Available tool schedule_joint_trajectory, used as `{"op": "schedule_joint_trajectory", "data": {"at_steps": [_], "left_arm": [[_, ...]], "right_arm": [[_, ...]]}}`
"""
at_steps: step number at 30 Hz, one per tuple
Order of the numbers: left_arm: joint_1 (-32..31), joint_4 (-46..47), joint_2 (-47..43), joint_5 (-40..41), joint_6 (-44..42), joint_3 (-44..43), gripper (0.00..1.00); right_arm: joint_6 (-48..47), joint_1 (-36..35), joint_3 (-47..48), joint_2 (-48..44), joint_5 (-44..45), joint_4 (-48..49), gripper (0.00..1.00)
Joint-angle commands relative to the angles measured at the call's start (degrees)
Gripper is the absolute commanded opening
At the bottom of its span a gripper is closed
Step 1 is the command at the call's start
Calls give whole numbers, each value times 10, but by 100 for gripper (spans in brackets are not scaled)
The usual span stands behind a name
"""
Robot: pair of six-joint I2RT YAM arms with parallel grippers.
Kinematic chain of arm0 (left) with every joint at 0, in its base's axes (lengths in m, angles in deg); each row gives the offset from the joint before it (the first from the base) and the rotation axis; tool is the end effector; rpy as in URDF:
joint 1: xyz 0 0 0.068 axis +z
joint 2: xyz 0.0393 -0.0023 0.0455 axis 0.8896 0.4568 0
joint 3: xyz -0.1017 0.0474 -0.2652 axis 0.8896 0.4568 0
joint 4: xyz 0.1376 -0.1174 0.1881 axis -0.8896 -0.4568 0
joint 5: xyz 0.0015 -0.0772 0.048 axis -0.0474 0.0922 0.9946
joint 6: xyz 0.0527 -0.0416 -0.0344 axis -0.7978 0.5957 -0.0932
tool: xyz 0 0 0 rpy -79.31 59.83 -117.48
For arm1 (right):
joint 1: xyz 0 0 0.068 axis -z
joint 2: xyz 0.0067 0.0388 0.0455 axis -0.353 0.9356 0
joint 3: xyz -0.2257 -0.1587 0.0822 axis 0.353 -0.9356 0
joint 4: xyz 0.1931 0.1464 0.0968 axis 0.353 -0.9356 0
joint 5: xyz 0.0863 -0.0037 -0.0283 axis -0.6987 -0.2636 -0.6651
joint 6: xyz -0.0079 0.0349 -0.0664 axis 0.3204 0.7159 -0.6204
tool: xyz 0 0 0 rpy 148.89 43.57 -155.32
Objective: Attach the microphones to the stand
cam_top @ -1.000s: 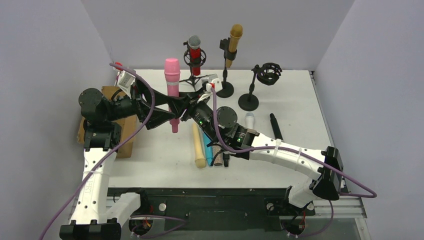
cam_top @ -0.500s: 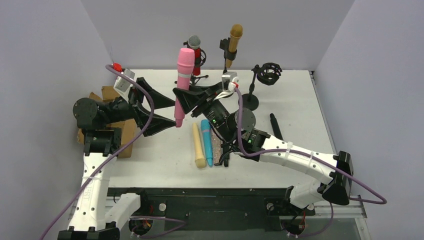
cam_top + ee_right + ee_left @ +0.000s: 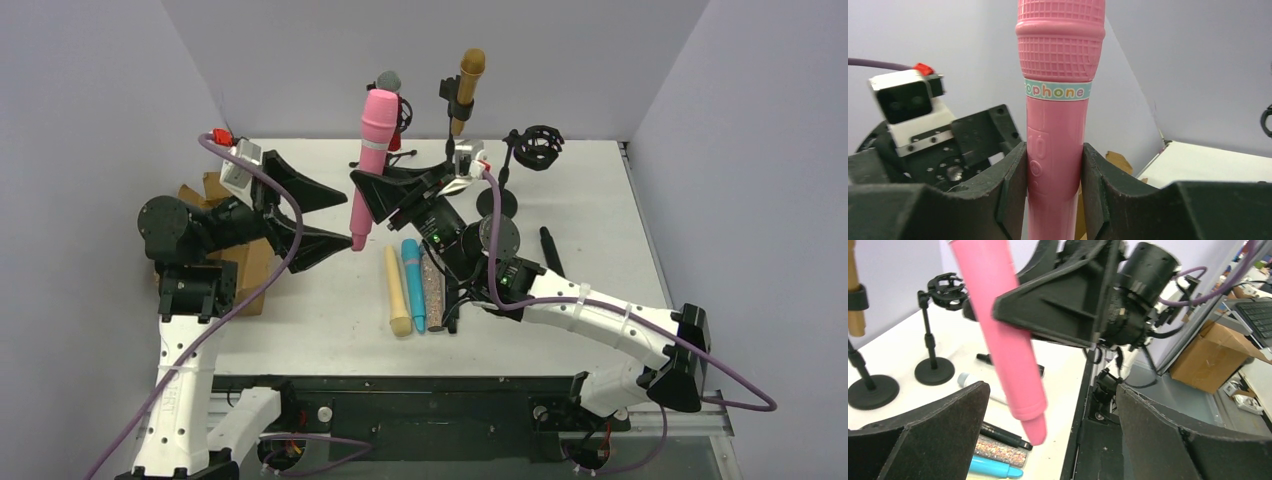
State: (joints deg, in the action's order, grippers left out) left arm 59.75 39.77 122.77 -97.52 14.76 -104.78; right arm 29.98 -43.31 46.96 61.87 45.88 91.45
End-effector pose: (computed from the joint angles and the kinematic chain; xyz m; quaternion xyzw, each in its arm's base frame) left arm 0.1420 -0.0681 0.5026 0.3327 0.5619 -0.5448 0.5260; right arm 0.1593 0.2961 0.4861 -0.0787 0.5124 0.5680 0.6393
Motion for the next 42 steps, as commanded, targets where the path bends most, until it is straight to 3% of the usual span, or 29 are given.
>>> {"op": "schedule_joint_trajectory", "data": {"at_steps": [1,4,9,11,13,15,19,21,25,27,32,42], "left_arm": [[-4,-95,7,52,-88,-13,98],[-11,-118,6,64,-99,-10,100],[-16,-202,17,81,-157,-18,83],[-16,-199,17,80,-156,-18,73],[-16,-191,18,78,-150,-19,57],[-15,-199,19,81,-154,-23,29],[-15,-237,18,93,-194,-33,7],[-15,-263,19,101,-217,-36,0],[-15,-286,19,104,-247,-32,0],[-15,-286,20,100,-252,-29,0],[-15,-278,23,80,-253,-25,0],[-16,-278,22,64,-253,-23,0]], "right_arm": [[19,-18,44,13,-29,47,0],[17,-28,54,24,-32,52,0],[12,-41,80,46,-39,52,0],[11,-43,87,52,-41,49,0],[9,-42,90,56,-41,44,0],[4,-41,89,58,-41,35,0],[25,-14,81,50,-71,-5,0],[37,10,100,44,-121,-53,10],[50,58,175,49,-252,-187,37],[45,72,210,64,-304,-253,45],[57,89,228,73,-364,-279,49],[85,97,271,114,-393,-310,47]]}}
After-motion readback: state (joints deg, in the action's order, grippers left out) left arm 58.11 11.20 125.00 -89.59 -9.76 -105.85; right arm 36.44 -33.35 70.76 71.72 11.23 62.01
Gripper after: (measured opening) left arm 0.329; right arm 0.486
